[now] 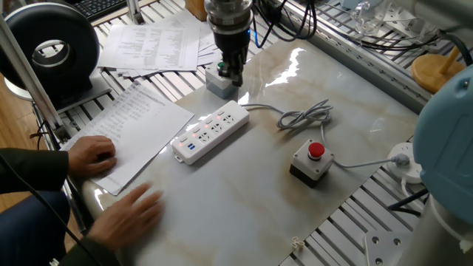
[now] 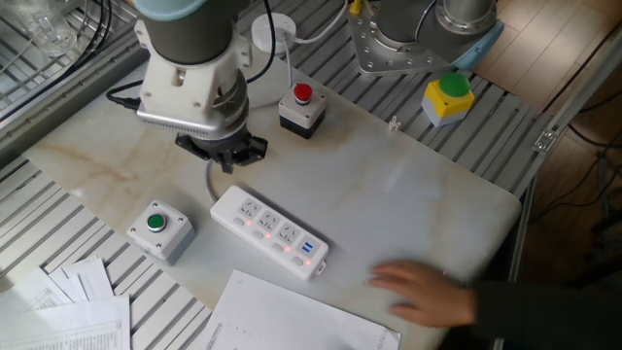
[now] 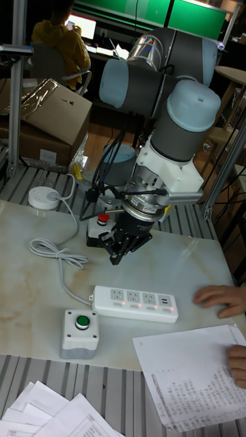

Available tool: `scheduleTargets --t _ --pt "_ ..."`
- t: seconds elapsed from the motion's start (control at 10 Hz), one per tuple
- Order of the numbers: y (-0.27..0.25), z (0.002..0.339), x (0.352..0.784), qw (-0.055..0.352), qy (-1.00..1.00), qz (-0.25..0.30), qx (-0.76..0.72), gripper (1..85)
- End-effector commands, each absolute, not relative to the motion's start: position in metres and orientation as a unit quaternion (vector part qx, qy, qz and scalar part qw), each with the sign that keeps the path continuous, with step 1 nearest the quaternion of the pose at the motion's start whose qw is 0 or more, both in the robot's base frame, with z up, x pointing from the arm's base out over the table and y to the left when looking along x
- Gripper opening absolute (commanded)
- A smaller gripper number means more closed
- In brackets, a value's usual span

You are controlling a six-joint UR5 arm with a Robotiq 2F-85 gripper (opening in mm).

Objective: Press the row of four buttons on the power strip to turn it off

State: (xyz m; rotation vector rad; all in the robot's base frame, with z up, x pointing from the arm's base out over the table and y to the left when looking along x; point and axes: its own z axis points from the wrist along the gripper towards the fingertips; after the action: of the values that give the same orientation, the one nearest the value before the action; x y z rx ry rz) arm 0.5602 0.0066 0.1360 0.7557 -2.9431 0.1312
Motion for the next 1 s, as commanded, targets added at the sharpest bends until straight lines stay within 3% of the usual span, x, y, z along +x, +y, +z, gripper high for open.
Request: scheduleTargets --t 0.0,0.4,0.9 --pt "0.008 0.136 0.576 0.019 -0.966 0.047 0.254 1.0" --pt "0.021 0.130 0.582 0.010 -0.960 0.036 0.277 1.0" --pt "0.041 0.051 0.590 0.017 -0.959 0.037 0.281 1.0"
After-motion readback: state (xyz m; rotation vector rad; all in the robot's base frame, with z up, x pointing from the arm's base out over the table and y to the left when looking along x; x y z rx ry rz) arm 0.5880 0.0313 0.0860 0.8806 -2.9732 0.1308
